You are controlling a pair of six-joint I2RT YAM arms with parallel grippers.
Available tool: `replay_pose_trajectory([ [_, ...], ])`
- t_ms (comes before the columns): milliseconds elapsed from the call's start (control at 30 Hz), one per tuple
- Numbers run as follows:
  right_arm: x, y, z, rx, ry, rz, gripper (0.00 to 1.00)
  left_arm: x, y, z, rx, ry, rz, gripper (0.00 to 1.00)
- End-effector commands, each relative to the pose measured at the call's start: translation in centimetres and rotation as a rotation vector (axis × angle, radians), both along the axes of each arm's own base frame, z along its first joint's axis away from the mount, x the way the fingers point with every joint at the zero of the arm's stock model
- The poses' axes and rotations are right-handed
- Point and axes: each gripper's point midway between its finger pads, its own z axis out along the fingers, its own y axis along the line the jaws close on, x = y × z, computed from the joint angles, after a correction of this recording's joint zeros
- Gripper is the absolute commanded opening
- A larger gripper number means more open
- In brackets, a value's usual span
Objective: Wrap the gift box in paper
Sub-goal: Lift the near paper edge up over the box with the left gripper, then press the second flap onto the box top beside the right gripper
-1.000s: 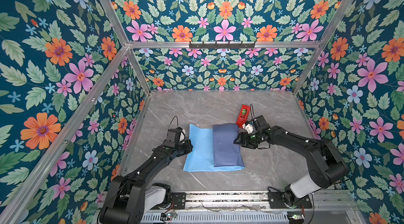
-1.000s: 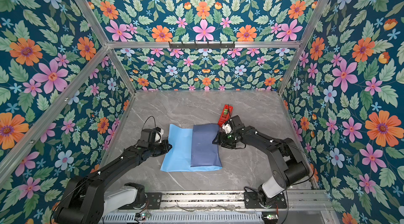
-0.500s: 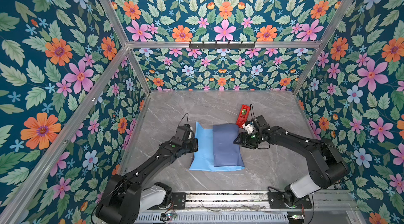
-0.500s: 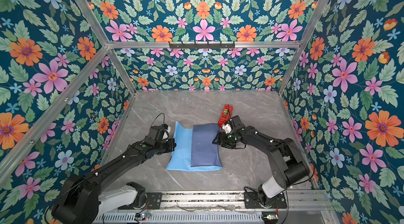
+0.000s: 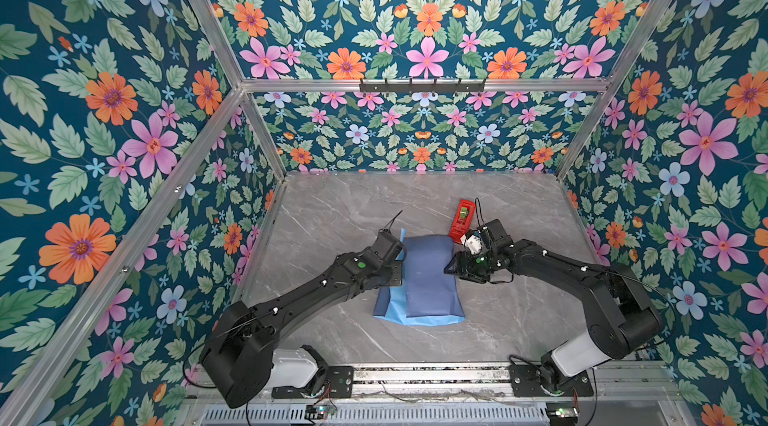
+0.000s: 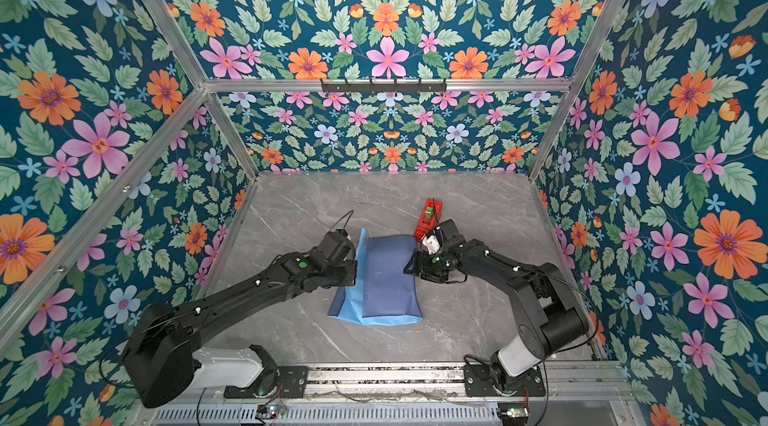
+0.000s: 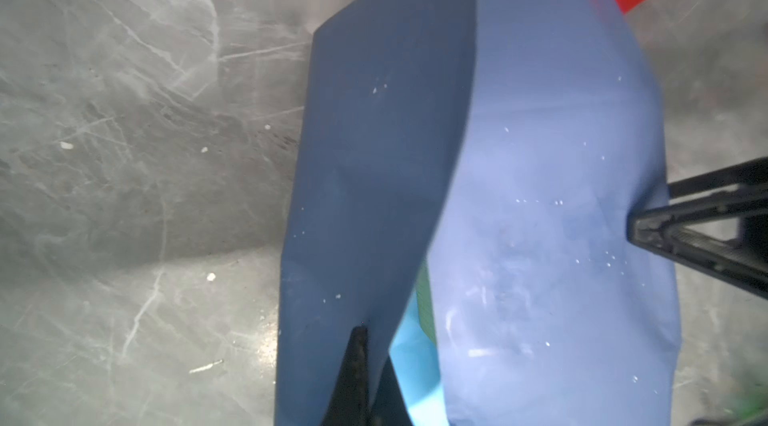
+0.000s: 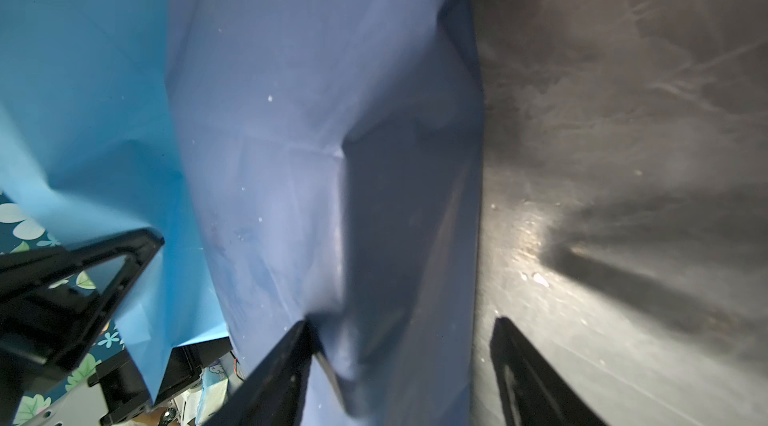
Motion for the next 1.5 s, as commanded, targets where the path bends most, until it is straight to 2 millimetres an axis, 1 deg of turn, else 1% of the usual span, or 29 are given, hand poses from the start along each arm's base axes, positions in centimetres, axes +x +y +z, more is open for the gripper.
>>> replay_pose_trajectory([
  [0, -0.9, -2.6, -2.7, -0.169, 0.051, -0.049, 0.68, -0.2, 0.7, -0.1, 0.111, -0.006, 0.036, 0.00],
  [67, -0.9, -2.5, -2.7, -0.169, 0.052, -0.048, 0.68, -0.1, -0.3, 0.3, 0.123, -0.014, 0.022, 0.00],
  [167, -0.9, -2.5, -2.7, -0.168, 0.053, -0.046, 0.68, -0.2, -1.2, 0.3, 0.167, -0.021, 0.005, 0.00],
  [333, -0.9, -2.4, -2.7, -0.166, 0.051, -0.045, 0.68, -0.4, -2.3, -0.4, 0.215, -0.011, -0.031, 0.00],
  [567, -1.0, -2.3, -2.7, -0.164, 0.050, -0.045, 0.68, -0.3, -4.1, -0.2, 0.223, -0.011, -0.076, 0.00],
  [733, -1.0, -2.2, -2.8, -0.163, 0.051, -0.043, 0.68, -0.4, -4.8, -0.7, 0.227, 0.000, -0.098, 0.00],
  [1033, -1.3, -2.4, -2.9, -0.167, 0.053, -0.046, 0.68, -0.1, -6.8, -1.2, 0.164, 0.009, -0.130, 0.00],
  [1200, -1.4, -2.5, -2.9, -0.168, 0.054, -0.047, 0.68, 0.0, -7.6, -1.3, 0.145, 0.014, -0.147, 0.00],
  [1467, -1.5, -2.5, -2.8, -0.166, 0.053, -0.047, 0.68, 0.1, -8.8, -2.1, 0.122, 0.035, -0.177, 0.00],
])
